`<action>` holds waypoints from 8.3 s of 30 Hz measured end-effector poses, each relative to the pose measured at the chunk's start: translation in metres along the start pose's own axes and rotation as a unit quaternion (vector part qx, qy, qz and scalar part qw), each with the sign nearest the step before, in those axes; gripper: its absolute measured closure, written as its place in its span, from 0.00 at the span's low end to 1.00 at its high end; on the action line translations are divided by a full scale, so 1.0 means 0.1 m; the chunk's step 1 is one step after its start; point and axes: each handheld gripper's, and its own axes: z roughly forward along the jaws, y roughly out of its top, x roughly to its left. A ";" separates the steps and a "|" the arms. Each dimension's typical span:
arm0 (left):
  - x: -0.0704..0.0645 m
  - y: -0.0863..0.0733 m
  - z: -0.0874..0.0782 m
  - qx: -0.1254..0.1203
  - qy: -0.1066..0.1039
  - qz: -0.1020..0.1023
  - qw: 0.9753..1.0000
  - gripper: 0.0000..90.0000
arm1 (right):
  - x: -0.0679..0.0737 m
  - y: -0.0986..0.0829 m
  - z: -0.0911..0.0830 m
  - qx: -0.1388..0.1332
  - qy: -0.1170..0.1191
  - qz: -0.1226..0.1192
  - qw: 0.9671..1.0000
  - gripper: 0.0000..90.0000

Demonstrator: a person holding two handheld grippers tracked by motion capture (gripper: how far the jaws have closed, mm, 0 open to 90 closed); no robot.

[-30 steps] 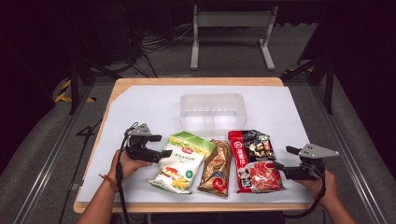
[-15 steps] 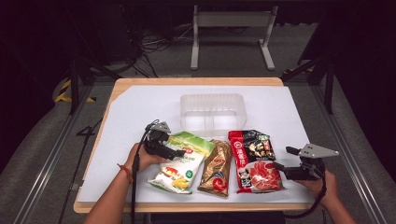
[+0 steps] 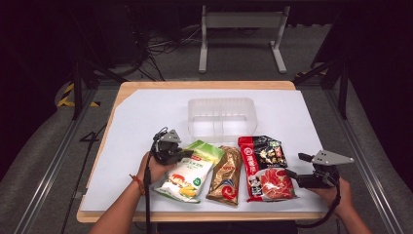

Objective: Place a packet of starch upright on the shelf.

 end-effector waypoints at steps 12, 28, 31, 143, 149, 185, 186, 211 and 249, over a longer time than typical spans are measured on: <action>-0.18 0.01 -0.45 -0.099 0.023 -0.001 0.995 1.00 | -0.01 0.01 -0.02 -0.003 -0.003 -0.001 1.000 0.22; -0.55 0.30 -0.90 -0.197 0.045 0.036 0.979 1.00 | -0.02 0.01 -0.03 -0.003 -0.005 0.002 1.000 0.22; -0.55 0.34 -0.90 -0.199 0.054 0.032 0.978 1.00 | -0.01 0.01 -0.02 -0.003 -0.005 0.002 1.000 0.22; 0.31 1.83 0.20 -0.289 0.270 -0.121 0.911 1.00 | -0.02 -0.02 -0.05 -0.010 0.000 -0.002 1.000 0.23; 0.24 1.80 0.28 -0.279 0.245 -0.114 0.921 0.99 | -0.04 -0.02 -0.07 -0.013 0.000 0.003 1.000 0.23; 0.03 0.79 -0.03 -0.130 0.159 0.048 0.978 0.80 | 0.01 -0.01 -0.01 -0.001 0.006 -0.006 1.000 0.24; 0.04 0.76 -0.03 -0.120 0.160 0.050 0.978 0.79 | 0.01 -0.01 -0.01 -0.001 0.006 -0.006 1.000 0.24; 0.08 0.59 0.31 0.003 0.159 0.075 0.984 1.00 | 0.01 -0.02 0.01 0.001 0.008 -0.007 1.000 0.24; -0.30 0.46 0.72 0.025 -0.078 0.027 0.996 0.24 | 0.00 -0.01 -0.01 -0.001 0.005 -0.015 1.000 0.22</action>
